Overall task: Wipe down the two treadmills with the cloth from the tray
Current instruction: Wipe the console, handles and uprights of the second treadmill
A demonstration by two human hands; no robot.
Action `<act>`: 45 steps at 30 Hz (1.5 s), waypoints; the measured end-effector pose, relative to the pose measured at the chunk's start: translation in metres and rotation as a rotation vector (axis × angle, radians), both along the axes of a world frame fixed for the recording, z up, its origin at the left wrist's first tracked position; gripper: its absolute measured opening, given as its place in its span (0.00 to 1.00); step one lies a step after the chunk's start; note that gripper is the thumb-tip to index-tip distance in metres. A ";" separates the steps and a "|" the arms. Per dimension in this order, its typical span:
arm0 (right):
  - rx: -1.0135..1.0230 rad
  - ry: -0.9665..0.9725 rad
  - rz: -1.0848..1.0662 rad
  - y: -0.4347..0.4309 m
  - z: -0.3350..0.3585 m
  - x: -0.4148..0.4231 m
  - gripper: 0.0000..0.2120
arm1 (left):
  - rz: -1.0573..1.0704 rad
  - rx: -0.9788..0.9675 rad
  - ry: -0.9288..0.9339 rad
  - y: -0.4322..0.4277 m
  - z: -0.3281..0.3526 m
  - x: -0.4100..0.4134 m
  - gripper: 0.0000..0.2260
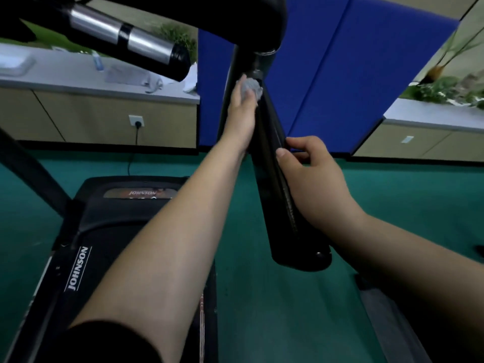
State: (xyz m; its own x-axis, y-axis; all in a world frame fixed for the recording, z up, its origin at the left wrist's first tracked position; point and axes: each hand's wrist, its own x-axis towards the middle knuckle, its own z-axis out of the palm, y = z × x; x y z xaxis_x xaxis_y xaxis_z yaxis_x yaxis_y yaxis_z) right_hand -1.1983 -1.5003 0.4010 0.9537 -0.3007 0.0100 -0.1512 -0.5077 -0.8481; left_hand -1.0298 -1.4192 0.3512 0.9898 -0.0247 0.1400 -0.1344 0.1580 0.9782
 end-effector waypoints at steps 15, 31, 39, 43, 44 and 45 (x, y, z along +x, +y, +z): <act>-0.048 -0.012 0.077 0.000 -0.002 0.004 0.19 | 0.019 -0.365 0.355 -0.004 -0.005 -0.149 0.16; 1.470 0.026 0.144 -0.065 0.032 -0.063 0.25 | -0.088 0.637 -0.014 -0.046 0.127 -0.254 0.20; 1.375 -0.101 -0.001 -0.090 -0.017 -0.075 0.22 | 0.284 0.686 0.348 0.011 0.065 -0.275 0.17; 0.805 -0.289 0.367 -0.046 -0.041 -0.089 0.21 | 0.149 0.446 0.446 0.005 0.042 -0.294 0.15; 0.628 -0.357 0.455 -0.039 -0.049 -0.089 0.20 | 0.149 0.434 0.421 0.004 0.041 -0.295 0.15; 0.495 -0.387 0.504 -0.036 -0.051 -0.084 0.19 | 0.142 0.448 0.396 0.004 0.041 -0.294 0.16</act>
